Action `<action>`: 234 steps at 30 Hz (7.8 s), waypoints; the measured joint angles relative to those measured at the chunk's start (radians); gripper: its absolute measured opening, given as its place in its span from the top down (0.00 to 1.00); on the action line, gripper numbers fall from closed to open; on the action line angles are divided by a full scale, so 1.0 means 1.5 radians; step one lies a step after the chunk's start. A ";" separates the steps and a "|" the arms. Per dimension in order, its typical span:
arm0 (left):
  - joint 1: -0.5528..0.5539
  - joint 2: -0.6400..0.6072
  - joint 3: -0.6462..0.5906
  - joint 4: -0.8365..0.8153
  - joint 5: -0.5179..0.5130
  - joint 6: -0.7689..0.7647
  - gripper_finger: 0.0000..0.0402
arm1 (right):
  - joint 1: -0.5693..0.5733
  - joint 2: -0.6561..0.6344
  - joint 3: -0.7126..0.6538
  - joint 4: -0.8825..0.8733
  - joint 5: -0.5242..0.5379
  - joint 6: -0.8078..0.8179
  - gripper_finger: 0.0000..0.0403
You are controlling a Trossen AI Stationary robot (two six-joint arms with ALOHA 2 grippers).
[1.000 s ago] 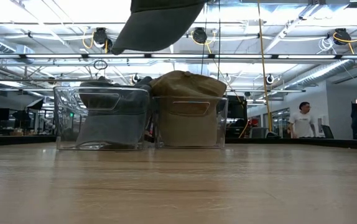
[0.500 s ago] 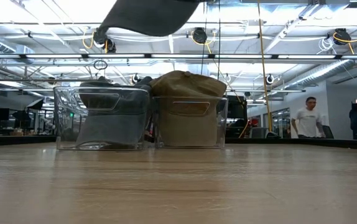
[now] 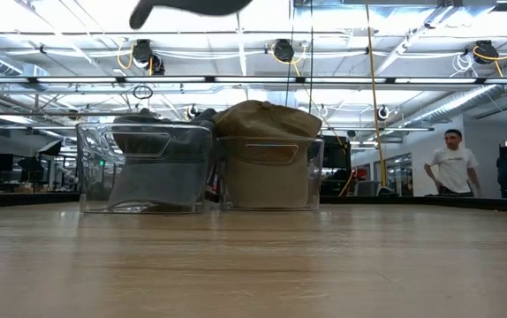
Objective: Pick & Place hat
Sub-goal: Put the blue cap into the left transparent bin, then return to Home Position
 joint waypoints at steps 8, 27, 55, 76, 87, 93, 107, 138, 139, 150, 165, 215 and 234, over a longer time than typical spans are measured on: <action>0.035 -0.052 0.000 -0.002 -0.094 0.036 0.98 | 0.002 -0.062 0.000 -0.015 0.165 0.165 0.38; 0.136 -0.212 0.000 -0.052 -0.249 0.091 0.99 | -0.024 -0.153 -0.007 -0.197 0.365 0.235 0.40; 0.148 -0.197 0.000 -0.112 -0.241 0.108 0.99 | -0.025 -0.273 -0.295 0.044 0.362 0.282 0.40; 0.144 -0.201 -0.075 -0.101 -0.224 0.072 0.99 | -0.037 -0.280 -0.295 0.071 0.362 0.264 0.40; 0.144 -0.302 -0.276 0.109 -0.206 0.052 0.99 | -0.057 -0.280 -0.295 0.071 0.362 0.264 0.40; 0.144 -0.319 -0.339 0.122 -0.205 0.029 0.99 | -0.057 -0.280 -0.301 0.074 0.362 0.251 0.40; 0.105 -0.339 -0.467 0.226 -0.204 -0.008 0.99 | -0.061 -0.280 -0.321 0.072 0.362 0.250 0.40; 0.005 -0.359 -0.663 0.414 -0.308 -0.257 0.53 | -0.061 -0.280 -0.322 0.092 0.364 0.221 0.30; 0.005 -0.359 -0.662 0.415 -0.309 -0.263 0.48 | -0.061 -0.280 -0.322 0.092 0.364 0.221 0.29; 0.005 -0.401 -0.643 0.511 -0.305 -0.259 0.15 | -0.061 -0.280 -0.322 0.089 0.362 0.214 0.26; 0.005 -0.437 -0.552 0.498 -0.311 -0.199 0.14 | -0.058 -0.295 -0.322 0.074 0.345 0.257 0.26; 0.005 -0.856 -0.843 0.431 -0.346 -0.094 0.13 | -0.056 -0.865 -1.049 0.402 0.260 0.320 0.27; 0.005 -0.856 -0.848 0.368 -0.346 -0.126 0.13 | -0.056 -0.963 -1.151 0.416 0.260 0.328 0.27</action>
